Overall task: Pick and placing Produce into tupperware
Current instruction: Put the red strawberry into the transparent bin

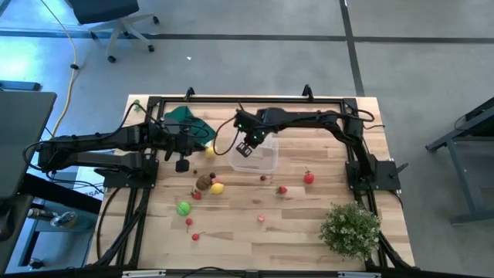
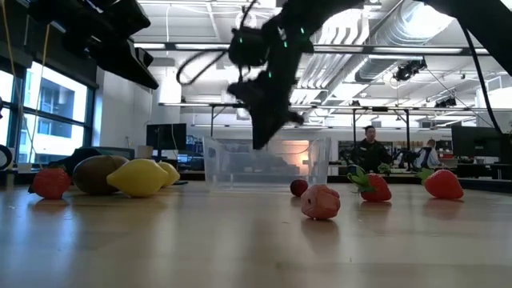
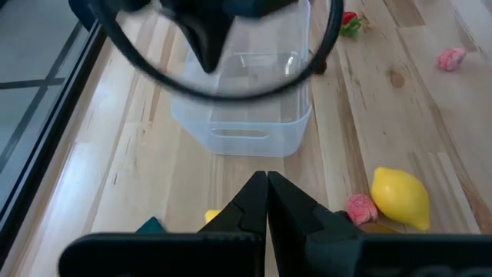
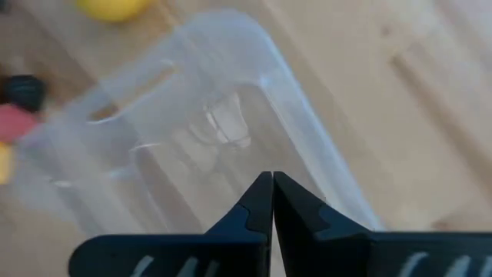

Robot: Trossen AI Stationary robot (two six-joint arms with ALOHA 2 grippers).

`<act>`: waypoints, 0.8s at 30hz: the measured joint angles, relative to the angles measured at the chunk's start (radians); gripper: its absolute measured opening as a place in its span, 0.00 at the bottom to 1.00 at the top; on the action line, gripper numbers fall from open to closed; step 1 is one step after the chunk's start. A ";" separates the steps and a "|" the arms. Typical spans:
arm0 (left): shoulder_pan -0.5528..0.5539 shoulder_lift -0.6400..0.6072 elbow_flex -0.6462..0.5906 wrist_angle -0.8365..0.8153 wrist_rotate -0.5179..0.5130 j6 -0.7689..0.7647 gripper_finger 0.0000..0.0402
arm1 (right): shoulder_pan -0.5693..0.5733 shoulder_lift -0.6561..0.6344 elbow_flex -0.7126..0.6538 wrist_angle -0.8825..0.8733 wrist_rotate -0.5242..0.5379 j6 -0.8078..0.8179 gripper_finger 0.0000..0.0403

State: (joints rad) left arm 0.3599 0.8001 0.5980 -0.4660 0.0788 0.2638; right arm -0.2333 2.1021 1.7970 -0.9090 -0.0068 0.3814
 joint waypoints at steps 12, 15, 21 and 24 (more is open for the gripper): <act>0.000 0.000 0.000 -0.008 0.020 0.017 0.01 | 0.000 -0.080 0.526 -0.454 0.238 -0.177 0.01; 0.000 0.000 0.000 -0.008 0.042 0.017 0.01 | 0.000 -0.230 0.404 -0.437 0.260 -0.137 0.01; 0.000 -0.001 0.000 -0.008 0.049 0.026 0.01 | 0.059 -0.566 0.055 -0.377 0.312 0.039 0.01; 0.000 -0.009 -0.001 -0.009 0.048 0.037 0.01 | 0.112 -0.725 -0.128 -0.341 0.283 0.174 0.01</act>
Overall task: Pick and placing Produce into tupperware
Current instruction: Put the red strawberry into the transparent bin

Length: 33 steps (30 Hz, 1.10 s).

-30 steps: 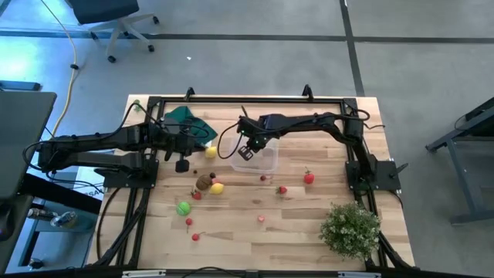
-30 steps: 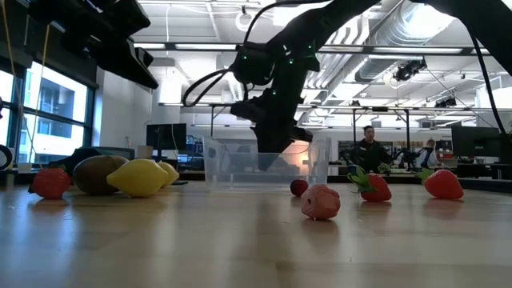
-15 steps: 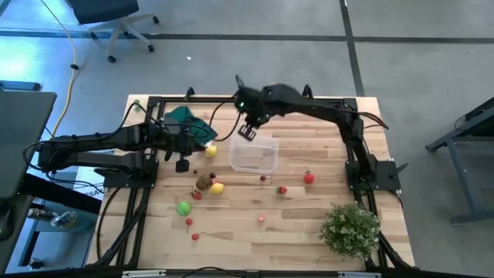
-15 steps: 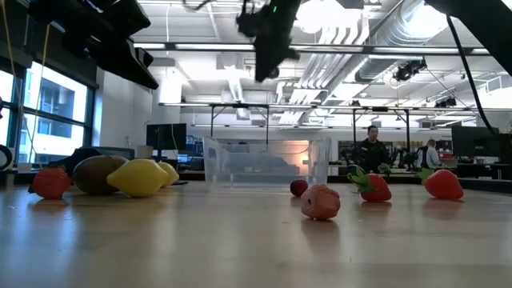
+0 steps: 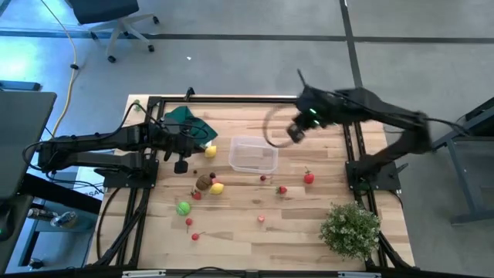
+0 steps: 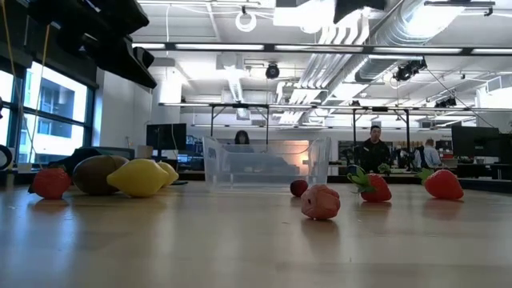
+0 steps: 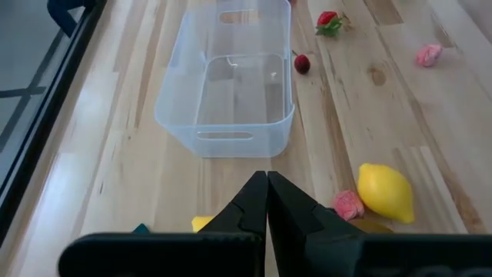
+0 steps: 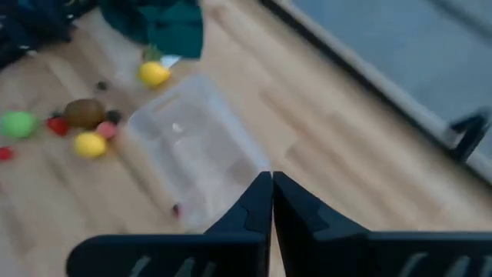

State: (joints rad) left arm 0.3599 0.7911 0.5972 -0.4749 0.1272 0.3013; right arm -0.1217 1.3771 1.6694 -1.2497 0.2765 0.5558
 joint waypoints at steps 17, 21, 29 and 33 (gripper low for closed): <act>0.000 -0.235 0.000 -0.113 0.049 0.029 0.01 | 0.225 -0.369 -0.719 0.271 -0.389 0.508 0.01; 0.000 -0.222 0.000 -0.165 0.048 0.062 0.01 | 0.225 -0.369 -0.798 0.382 -0.387 0.434 0.01; 0.000 -0.211 0.000 -0.199 -0.034 0.057 0.01 | 0.225 -0.369 -0.783 0.470 -0.382 0.349 0.01; 0.000 -0.211 0.000 -0.214 -0.092 0.054 0.01 | 0.225 -0.371 -0.751 0.447 -0.358 0.315 0.01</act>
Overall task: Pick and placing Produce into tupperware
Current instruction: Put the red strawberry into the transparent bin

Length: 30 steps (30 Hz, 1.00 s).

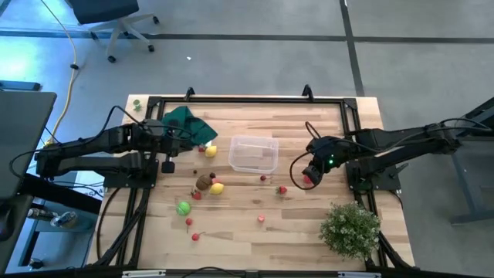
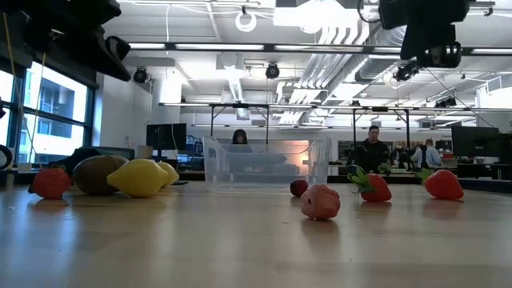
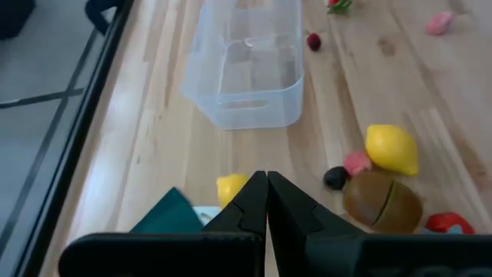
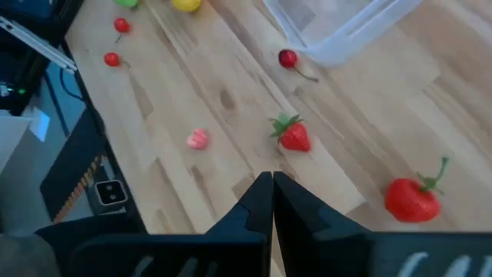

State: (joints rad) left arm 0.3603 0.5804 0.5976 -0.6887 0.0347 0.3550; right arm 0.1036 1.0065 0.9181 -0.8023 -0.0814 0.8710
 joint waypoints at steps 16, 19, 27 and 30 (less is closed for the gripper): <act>0.002 0.029 0.000 0.007 -0.028 0.004 0.01 | -0.001 0.000 0.034 -0.074 0.092 -0.044 0.02; 0.033 0.039 0.000 0.000 -0.020 0.005 0.01 | -0.001 0.000 0.034 -0.074 0.092 -0.035 0.04; 0.183 0.024 0.002 -0.017 0.118 0.044 0.01 | 0.002 0.000 0.035 -0.076 0.094 -0.016 0.09; 0.214 0.026 0.007 -0.018 0.174 0.045 0.01 | 0.002 0.000 0.035 -0.078 0.099 -0.016 0.11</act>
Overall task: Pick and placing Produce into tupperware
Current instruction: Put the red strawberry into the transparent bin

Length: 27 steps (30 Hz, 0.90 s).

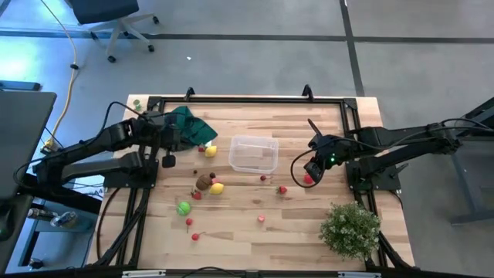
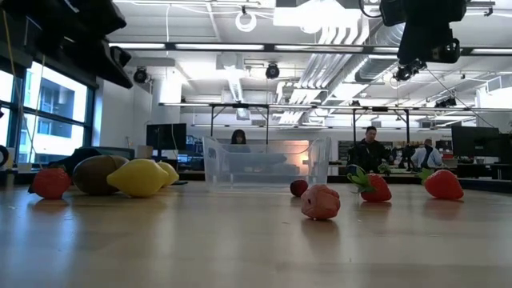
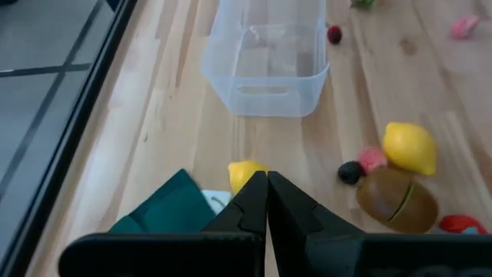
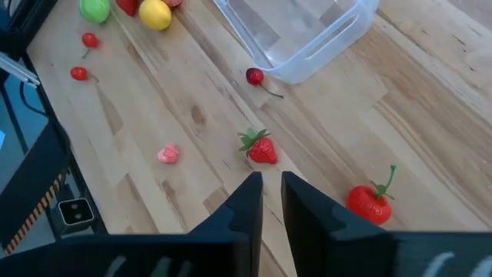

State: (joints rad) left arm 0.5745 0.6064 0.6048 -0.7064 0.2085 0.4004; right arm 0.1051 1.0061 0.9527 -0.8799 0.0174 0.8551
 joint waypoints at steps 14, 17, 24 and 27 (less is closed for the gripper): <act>0.008 0.000 0.007 -0.002 0.019 -0.022 0.25 | 0.000 0.000 0.000 -0.001 0.034 0.000 0.15; 0.008 0.000 0.007 -0.001 0.057 -0.007 0.27 | 0.000 0.000 0.000 -0.006 0.034 0.000 0.15; 0.008 0.000 0.006 0.000 0.061 -0.014 0.25 | 0.000 0.000 0.000 -0.013 0.033 0.009 0.15; 0.008 0.000 0.006 0.000 0.061 -0.012 0.25 | 0.000 0.000 0.000 -0.021 0.029 0.030 0.15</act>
State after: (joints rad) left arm 0.5823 0.6064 0.6109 -0.7067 0.2695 0.3882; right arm 0.1051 1.0061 0.9527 -0.9008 0.0468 0.8849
